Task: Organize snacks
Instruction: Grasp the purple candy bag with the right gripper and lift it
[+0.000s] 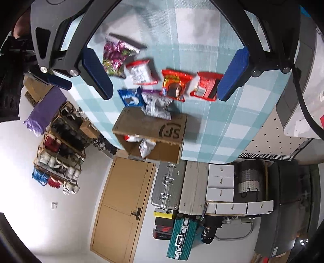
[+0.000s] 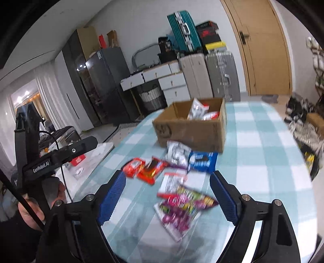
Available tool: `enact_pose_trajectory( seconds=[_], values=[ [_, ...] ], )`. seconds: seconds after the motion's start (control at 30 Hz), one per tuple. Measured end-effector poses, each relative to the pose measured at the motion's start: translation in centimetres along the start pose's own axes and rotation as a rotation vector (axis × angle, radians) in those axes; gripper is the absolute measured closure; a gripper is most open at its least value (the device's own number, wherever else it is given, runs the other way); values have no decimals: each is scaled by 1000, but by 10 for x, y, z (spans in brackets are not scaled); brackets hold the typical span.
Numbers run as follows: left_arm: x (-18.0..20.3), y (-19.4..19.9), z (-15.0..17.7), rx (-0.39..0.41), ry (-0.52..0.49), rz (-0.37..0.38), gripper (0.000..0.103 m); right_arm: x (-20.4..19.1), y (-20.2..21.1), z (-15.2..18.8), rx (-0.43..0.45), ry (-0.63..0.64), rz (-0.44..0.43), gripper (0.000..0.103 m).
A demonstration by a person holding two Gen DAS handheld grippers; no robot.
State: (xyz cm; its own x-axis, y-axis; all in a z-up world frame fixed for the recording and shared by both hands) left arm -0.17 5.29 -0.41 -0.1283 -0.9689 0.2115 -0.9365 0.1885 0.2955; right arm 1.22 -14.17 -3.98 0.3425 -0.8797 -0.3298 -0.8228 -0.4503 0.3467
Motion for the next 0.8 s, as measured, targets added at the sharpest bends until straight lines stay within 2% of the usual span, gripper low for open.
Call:
enact_pose_trajectory(
  seconds=[0.13,0.2,0.3,0.47,0.67,0.8],
  values=[
    [-1,-5,17,3,-27,-19,1,5,-6,20,-33,4,28,16],
    [-1,-7,26,0,-42,-29,1,13,-15,33,-81,15,77,16],
    [-1,-16,35,-13,-65,-44,1,26,-26,47,-124,-13,105,16],
    [1,-25,48,-15,-73,-43,1,38,-43,61,-186,-41,100,16],
    [-4,-32,57,-39,-32,-20,1,48,-66,71,-247,-63,96,16],
    [-12,-37,61,-68,40,-6,1,49,-80,71,-275,-81,84,16]
  ],
)
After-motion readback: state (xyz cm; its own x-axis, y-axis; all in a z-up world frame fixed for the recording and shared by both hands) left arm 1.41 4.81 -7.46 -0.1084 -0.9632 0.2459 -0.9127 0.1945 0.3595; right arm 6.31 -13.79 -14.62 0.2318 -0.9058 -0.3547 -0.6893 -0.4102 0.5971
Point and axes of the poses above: each gripper's, at about its wrist camera, not at the fingertips, and y roughly against the way its jaws point, x to its right, z to its underside, the point moved 5 cm from there along -y, roughly the way its jaws point, and after that the axes turned 15 degrees about x, right-handed, at the moved point
